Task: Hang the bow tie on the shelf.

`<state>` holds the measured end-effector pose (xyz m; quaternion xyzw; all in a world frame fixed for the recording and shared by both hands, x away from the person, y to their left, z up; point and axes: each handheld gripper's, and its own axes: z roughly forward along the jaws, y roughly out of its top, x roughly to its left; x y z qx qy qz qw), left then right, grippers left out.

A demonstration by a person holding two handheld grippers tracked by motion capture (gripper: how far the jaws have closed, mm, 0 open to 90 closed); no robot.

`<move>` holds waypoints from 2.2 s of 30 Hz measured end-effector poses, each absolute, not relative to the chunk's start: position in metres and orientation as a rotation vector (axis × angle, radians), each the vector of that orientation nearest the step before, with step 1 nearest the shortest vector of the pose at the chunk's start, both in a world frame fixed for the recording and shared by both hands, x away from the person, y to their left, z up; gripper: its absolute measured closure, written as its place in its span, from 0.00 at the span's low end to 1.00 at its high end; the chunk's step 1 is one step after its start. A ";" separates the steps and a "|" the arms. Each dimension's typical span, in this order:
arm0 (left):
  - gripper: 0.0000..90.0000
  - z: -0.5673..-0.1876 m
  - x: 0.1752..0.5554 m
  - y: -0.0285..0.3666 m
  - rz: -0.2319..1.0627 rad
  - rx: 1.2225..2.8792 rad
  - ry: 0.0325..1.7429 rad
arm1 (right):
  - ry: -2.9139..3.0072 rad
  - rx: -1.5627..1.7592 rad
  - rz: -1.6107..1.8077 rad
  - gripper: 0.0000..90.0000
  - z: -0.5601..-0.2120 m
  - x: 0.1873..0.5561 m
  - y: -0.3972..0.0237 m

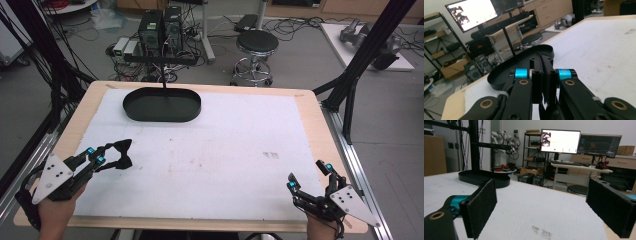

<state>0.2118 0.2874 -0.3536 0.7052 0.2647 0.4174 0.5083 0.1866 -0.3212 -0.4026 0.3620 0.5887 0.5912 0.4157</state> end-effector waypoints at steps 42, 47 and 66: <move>0.97 -0.301 0.407 0.288 0.976 1.413 0.558 | 1.464 0.838 1.509 0.10 -0.387 0.185 -0.316; 0.97 -0.301 0.429 0.287 0.990 1.428 0.570 | 1.462 0.829 1.496 0.10 -0.384 0.184 -0.316; 0.97 -0.308 0.486 0.292 1.040 1.458 0.681 | 1.471 0.827 1.470 0.10 -0.384 0.183 -0.317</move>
